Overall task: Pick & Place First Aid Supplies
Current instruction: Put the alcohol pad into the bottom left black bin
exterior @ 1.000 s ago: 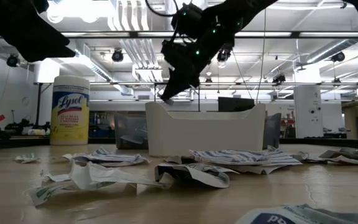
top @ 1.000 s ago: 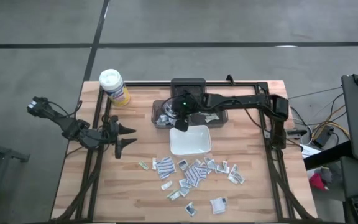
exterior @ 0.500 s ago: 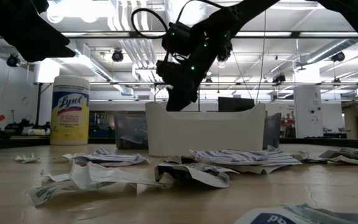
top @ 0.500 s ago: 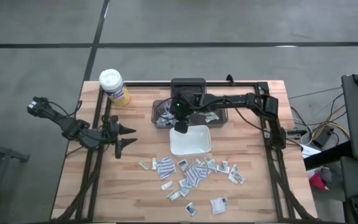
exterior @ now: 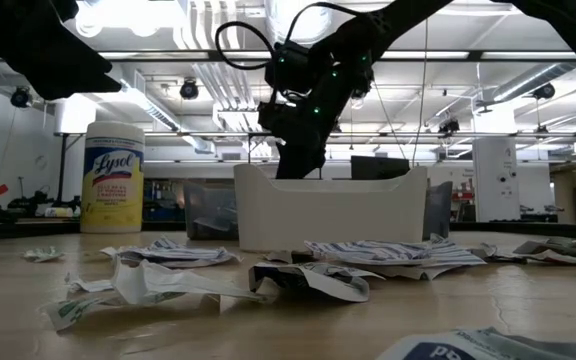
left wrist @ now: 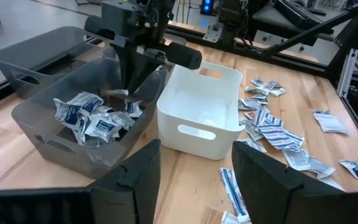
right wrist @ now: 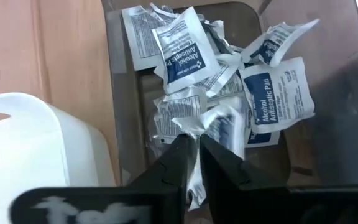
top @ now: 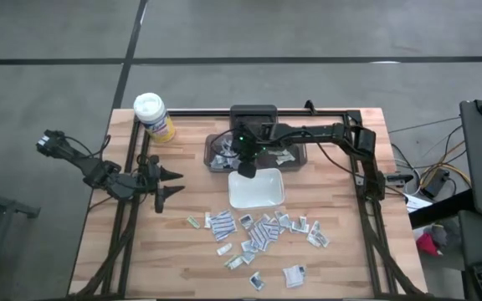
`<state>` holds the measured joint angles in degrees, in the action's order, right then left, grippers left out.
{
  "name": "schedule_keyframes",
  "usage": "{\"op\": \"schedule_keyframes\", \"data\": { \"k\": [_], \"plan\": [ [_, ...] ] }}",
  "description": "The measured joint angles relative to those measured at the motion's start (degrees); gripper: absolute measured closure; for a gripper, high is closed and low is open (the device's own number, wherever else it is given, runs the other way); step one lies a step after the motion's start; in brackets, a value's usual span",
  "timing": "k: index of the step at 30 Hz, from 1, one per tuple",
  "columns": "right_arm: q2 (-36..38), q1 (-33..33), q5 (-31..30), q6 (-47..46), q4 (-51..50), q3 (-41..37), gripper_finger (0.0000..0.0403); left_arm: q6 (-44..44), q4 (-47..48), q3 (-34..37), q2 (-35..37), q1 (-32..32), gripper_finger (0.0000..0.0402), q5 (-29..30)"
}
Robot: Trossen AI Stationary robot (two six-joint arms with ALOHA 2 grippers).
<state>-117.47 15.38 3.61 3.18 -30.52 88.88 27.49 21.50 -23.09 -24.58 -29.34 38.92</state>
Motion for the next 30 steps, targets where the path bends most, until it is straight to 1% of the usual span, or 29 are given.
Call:
{"op": "schedule_keyframes", "data": {
  "k": [8,11,14,17,18,23,30],
  "plan": [
    [0.0,0.0,-0.1,0.3,-0.8,1.4,0.0311,0.0,0.0,0.0,0.0,0.0,0.0211,0.0],
    [0.9,0.0,0.0,0.2,-3.1,4.1,0.0302,0.2,0.0,0.0,0.0,0.0,0.0211,0.0],
    [2.6,-0.2,2.9,0.2,-8.4,8.5,0.0296,0.9,0.0,0.0,0.0,0.0,0.0211,0.0],
    [4.8,-0.9,6.7,0.1,-14.2,12.5,0.0296,1.1,0.0,0.0,0.0,0.0,0.0211,-0.2],
    [5.5,-1.3,7.1,-0.2,-15.7,13.5,0.0298,1.1,0.0,0.0,0.0,0.0,0.0211,-0.2],
    [10.9,-4.4,7.1,-3.5,-19.9,16.0,0.0312,1.0,0.0,0.0,0.0,0.0,0.0211,-0.2],
    [18.0,-11.5,6.6,-12.9,-23.7,15.3,0.0337,1.0,0.0,0.0,0.0,0.0,0.0211,-0.2]
  ]
}}
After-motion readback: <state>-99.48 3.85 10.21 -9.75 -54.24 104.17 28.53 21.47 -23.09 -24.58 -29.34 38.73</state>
